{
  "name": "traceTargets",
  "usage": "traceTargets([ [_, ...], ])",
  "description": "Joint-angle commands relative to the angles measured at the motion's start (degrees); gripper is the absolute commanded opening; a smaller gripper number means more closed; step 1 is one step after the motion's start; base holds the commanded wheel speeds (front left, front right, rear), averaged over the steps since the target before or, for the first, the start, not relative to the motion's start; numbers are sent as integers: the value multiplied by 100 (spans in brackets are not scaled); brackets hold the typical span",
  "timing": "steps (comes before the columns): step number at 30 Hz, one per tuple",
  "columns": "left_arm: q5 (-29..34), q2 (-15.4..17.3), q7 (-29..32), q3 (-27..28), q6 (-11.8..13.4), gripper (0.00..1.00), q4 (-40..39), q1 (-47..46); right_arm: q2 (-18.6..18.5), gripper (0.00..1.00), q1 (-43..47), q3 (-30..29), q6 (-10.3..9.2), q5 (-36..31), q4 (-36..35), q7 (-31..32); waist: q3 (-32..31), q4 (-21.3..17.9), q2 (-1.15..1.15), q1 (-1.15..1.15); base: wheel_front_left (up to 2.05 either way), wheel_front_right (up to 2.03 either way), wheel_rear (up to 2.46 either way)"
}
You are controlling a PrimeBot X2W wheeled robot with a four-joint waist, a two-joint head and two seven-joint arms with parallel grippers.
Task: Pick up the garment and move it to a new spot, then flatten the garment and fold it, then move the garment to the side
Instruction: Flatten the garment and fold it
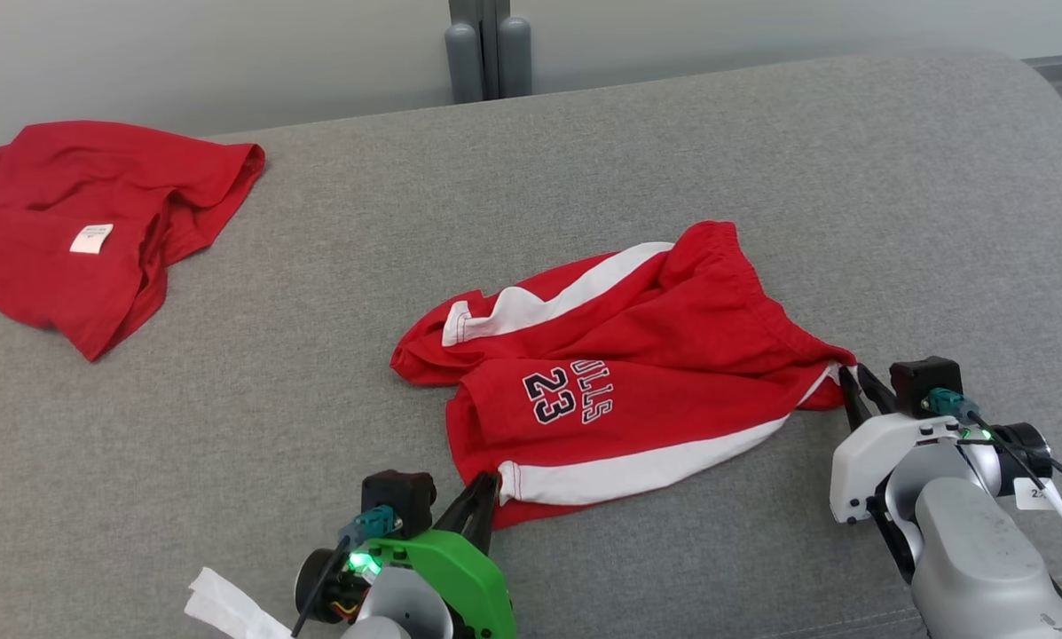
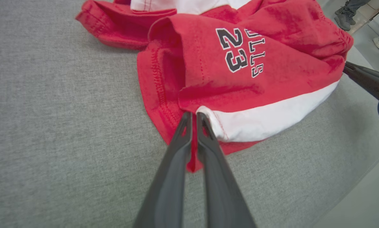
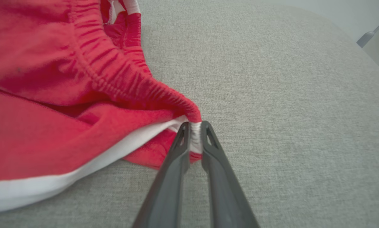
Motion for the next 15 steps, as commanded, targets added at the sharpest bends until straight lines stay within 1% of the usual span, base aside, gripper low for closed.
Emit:
traceTargets([
  [1, -36, 50, 6, -25, 10, 15, -22, 36, -28, 16, -93, 50, -8, 45, 65, -45, -1, -13, 0, 0, 0, 0, 0],
  [3, -52, 49, 45, -65, -44, 24, -49, 49, -51, 19, -168, 101, -8, 78, 154, -68, 1, -18, 0, 0, 0, 0, 0],
  [4, -67, 46, 56, -83, -61, 32, -85, 58, -56, 20, -201, 128, -8, 94, 198, -80, 2, -18, 0, 0, 0, 0, 0],
  [5, -70, 44, 54, -94, -72, 48, -116, 69, -57, 22, -229, 154, -8, 103, 242, -88, 3, -17, 0, 0, 0, 0, 0],
  [6, -89, 42, 78, -111, -86, 68, -158, 91, -56, 24, -269, 178, -8, 122, 285, -96, 7, -15, 0, 0, 0, 0, 0],
  [7, -107, 40, 115, -129, -99, 80, -186, 112, -60, 24, -296, 193, -8, 137, 316, -106, 11, -13, 0, 0, 0, 0, 0],
  [9, -130, 57, 165, -151, -102, 93, -259, 128, -74, 25, -346, 219, -8, 153, 381, -117, 24, -6, 0, 0, 0, 0, 0],
  [10, -148, 67, 204, -174, -109, 98, -294, 141, -76, 26, -373, 232, -8, 171, 413, -127, 29, -3, 0, 0, 0, 0, 0],
  [11, -151, 73, 231, -184, -107, 100, -320, 151, -77, 27, -396, 243, -8, 182, 435, -132, 34, -2, 0, 0, 0, 0, 0],
  [14, -154, 89, 329, -209, -45, 100, -321, 147, -62, 27, -456, 288, -8, 202, 498, -147, 65, -15, 0, 0, 0, 0, 0],
  [15, -168, 85, 369, -214, -39, 97, -300, 130, -57, 27, -477, 300, -8, 204, 515, -152, 77, -21, 0, 0, 0, 0, 0],
])
